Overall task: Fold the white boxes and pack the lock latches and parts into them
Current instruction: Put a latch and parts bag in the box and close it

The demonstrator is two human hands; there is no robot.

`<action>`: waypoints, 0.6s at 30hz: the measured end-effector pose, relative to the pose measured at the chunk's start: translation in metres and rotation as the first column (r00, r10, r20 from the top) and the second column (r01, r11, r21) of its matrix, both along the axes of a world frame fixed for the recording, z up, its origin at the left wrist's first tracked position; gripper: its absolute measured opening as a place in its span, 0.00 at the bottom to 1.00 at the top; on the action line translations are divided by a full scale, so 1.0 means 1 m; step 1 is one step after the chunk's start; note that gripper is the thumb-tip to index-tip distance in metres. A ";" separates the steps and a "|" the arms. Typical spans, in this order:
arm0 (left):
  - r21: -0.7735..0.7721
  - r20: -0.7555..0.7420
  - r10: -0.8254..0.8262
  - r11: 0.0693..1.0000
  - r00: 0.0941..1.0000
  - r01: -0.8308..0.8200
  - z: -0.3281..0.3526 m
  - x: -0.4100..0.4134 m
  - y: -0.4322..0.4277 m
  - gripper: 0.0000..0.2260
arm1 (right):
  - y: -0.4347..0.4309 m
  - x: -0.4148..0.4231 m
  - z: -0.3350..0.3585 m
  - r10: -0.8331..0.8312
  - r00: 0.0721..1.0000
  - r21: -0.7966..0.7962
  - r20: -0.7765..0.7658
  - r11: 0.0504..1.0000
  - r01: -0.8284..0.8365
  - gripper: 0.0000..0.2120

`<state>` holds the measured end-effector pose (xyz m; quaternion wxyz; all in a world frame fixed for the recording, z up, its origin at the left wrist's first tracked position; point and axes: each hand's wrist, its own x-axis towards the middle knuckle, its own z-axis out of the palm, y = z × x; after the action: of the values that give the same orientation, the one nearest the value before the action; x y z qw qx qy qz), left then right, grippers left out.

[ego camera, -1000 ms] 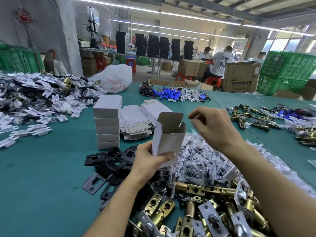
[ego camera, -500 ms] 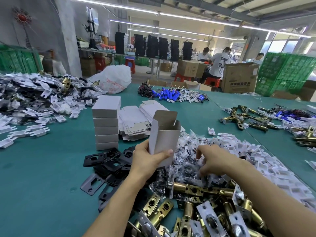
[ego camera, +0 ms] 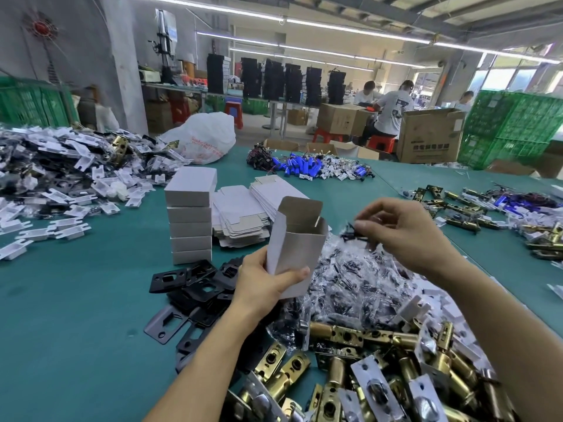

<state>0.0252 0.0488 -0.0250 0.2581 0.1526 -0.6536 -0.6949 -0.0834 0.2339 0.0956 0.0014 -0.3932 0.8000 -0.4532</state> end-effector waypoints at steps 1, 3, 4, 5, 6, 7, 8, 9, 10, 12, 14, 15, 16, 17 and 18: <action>-0.010 0.004 -0.033 0.999 0.999 0.033 0.000 0.000 0.001 0.18 | -0.005 0.006 0.004 0.038 0.999 -0.060 -0.017 0.997 -0.039 0.02; -0.029 0.000 -0.110 0.994 0.994 0.110 0.001 0.001 0.002 0.20 | -0.014 0.018 0.008 0.079 0.994 -0.110 -0.077 0.990 -0.088 0.03; -0.039 -0.005 -0.150 0.988 0.989 0.150 0.002 0.002 0.003 0.19 | -0.019 0.022 0.008 0.079 0.990 -0.114 -0.121 0.989 -0.093 0.04; -0.048 -0.012 -0.185 0.982 0.983 0.185 0.002 0.002 0.003 0.18 | -0.023 0.025 0.006 0.066 0.983 -0.107 -0.172 0.991 -0.086 0.05; -0.052 -0.020 -0.212 0.976 0.977 0.211 0.002 0.003 0.004 0.16 | -0.027 0.027 0.004 0.049 0.973 -0.089 -0.228 0.994 -0.071 0.06; -0.048 -0.027 -0.231 0.972 0.973 0.229 0.002 0.003 0.004 0.15 | -0.030 0.029 0.001 0.032 0.958 -0.064 -0.285 0.997 -0.053 0.06; -0.043 -0.032 -0.243 0.970 0.970 0.241 0.002 0.003 0.004 0.15 | -0.033 0.030 -0.003 0.019 0.940 -0.038 -0.341 0.999 -0.034 0.06; -0.039 -0.036 -0.251 0.967 0.967 0.250 0.002 0.003 0.004 0.15 | -0.034 0.030 -0.006 0.006 0.921 -0.020 -0.389 1.000 -0.015 0.07; -0.036 -0.041 -0.259 0.965 0.965 0.258 0.002 0.003 0.004 0.15 | -0.036 0.030 -0.009 -0.005 0.907 -0.012 -0.420 1.000 0.000 0.08; -0.032 -0.051 -0.277 0.961 0.959 0.276 0.001 0.003 0.004 0.15 | -0.039 0.031 -0.014 0.001 0.904 0.004 -0.428 1.000 0.000 0.10; -0.029 -0.056 -0.291 0.957 0.955 0.290 0.001 0.003 0.004 0.14 | -0.042 0.032 -0.018 0.043 0.918 0.040 -0.395 0.999 -0.030 0.12; -0.030 -0.054 -0.297 0.955 0.953 0.295 0.001 0.003 0.004 0.13 | -0.043 0.033 -0.019 0.057 0.927 0.050 -0.370 0.998 -0.041 0.12; -0.033 -0.044 -0.301 0.954 0.953 0.299 0.000 0.003 0.004 0.13 | -0.044 0.033 -0.021 0.058 0.939 0.045 -0.338 0.998 -0.046 0.12; -0.041 -0.029 -0.303 0.952 0.952 0.302 0.000 0.004 0.004 0.12 | -0.044 0.032 -0.022 0.051 0.951 0.030 -0.304 0.999 -0.044 0.12; -0.056 -0.008 -0.306 0.951 0.952 0.305 -0.001 0.004 0.004 0.12 | -0.044 0.031 -0.023 0.043 0.960 0.019 -0.276 0.999 -0.040 0.11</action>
<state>0.0295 0.0524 -0.0255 0.1566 0.0369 -0.6858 -0.7098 -0.0528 0.1896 0.0731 -0.0982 -0.4692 0.7868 -0.3887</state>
